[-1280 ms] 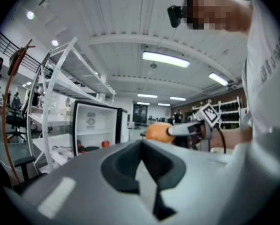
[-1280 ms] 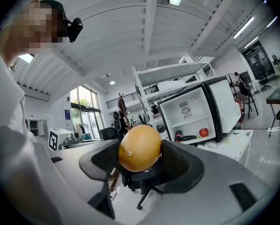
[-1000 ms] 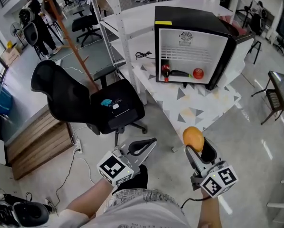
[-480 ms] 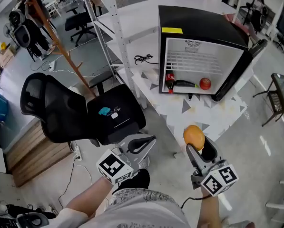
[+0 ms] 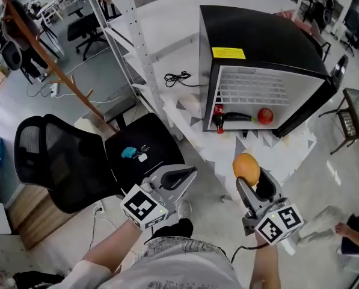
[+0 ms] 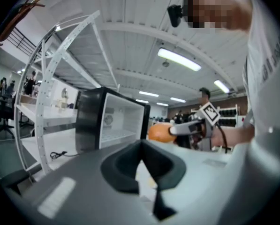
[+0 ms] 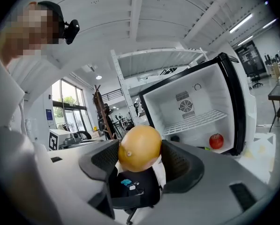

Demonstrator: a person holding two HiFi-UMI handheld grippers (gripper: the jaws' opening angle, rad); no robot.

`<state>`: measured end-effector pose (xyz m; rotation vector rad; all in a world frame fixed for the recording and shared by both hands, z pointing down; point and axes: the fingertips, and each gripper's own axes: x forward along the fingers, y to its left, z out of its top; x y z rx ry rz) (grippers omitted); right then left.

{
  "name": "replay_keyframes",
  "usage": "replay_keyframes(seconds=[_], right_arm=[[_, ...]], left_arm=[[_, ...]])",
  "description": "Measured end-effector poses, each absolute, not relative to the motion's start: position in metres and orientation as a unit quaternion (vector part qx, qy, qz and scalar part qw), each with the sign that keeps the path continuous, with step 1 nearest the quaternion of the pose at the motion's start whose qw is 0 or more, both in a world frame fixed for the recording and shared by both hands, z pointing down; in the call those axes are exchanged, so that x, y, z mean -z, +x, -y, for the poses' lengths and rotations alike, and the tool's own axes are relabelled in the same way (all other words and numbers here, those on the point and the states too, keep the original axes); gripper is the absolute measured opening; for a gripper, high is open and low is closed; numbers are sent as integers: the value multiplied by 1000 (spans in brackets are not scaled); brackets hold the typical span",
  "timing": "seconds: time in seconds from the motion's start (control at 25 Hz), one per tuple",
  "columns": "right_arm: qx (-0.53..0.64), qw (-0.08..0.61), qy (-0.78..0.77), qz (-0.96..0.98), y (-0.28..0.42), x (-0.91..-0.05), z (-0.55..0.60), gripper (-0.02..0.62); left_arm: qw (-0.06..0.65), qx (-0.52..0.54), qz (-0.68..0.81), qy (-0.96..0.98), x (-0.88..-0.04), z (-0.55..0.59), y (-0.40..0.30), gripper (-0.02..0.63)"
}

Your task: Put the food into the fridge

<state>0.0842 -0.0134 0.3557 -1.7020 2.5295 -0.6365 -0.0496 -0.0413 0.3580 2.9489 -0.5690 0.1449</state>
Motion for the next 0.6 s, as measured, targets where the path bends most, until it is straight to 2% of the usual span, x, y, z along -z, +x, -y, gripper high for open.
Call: replay_keyframes(seconds=[0.6], right_arm=[[186, -3, -565, -804, 78, -350, 115, 277]], left_arm=[[56, -45, 177, 982, -353, 135, -64, 6]])
